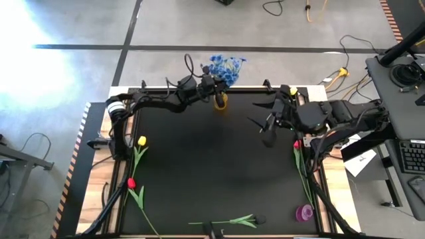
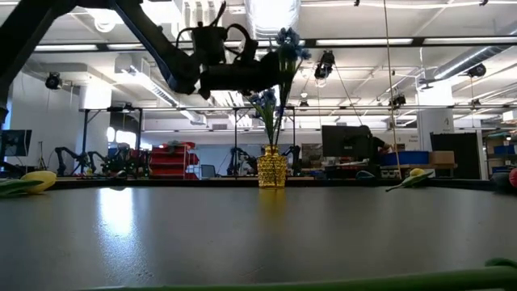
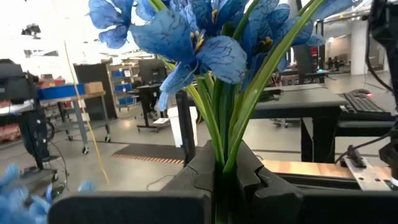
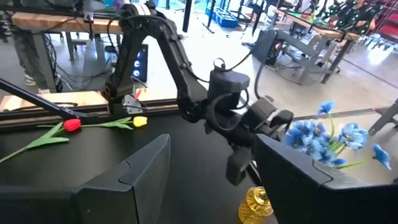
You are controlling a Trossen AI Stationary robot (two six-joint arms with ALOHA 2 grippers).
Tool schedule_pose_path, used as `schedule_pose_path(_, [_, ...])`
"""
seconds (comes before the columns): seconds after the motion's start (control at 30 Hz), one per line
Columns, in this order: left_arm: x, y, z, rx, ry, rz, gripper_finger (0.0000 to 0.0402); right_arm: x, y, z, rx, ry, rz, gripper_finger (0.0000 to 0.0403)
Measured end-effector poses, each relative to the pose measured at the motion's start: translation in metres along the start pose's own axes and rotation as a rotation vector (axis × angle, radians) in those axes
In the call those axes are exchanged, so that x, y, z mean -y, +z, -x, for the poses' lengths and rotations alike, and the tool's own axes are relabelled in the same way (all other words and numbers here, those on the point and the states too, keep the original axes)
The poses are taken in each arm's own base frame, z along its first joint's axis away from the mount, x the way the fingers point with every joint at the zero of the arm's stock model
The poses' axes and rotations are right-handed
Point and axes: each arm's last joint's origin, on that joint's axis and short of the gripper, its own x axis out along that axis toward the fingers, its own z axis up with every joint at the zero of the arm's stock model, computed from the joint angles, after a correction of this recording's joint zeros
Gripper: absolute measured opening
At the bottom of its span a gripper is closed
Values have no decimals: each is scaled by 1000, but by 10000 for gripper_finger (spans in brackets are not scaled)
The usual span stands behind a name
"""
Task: Sort flowers into vase by color
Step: Put the blue flowers into the yellow vase, then put the top black flower into the yellow vase
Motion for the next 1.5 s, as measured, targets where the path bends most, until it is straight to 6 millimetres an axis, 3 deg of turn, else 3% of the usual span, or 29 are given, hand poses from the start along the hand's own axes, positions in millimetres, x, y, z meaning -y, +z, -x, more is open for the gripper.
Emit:
schedule_pose_path(0.33, [-3, -4, 3, -242, 66, 85, 20, -1, -3, -3, -29, -21, -94, 224])
schedule_pose_path(0.53, [-5, 10, 8, -514, 59, 125, 88, 0, -9, -4, -77, -37, -161, 224])
schedule_pose_path(0.8, [-11, 48, 10, -802, 118, 80, 195, 13, -23, -13, -196, -146, -337, 224])
schedule_pose_path(1.1, [-14, 79, 27, -1111, 144, 72, 291, 36, -62, -24, -498, -460, -554, 224])
schedule_pose_path(1.33, [-11, 81, 48, -1260, 167, 128, 296, 44, -91, -57, -797, -550, -620, 224])
schedule_pose_path(1.5, [-2, 93, 71, -1267, 160, 138, 287, 51, -135, -75, -1136, -595, -623, 224])
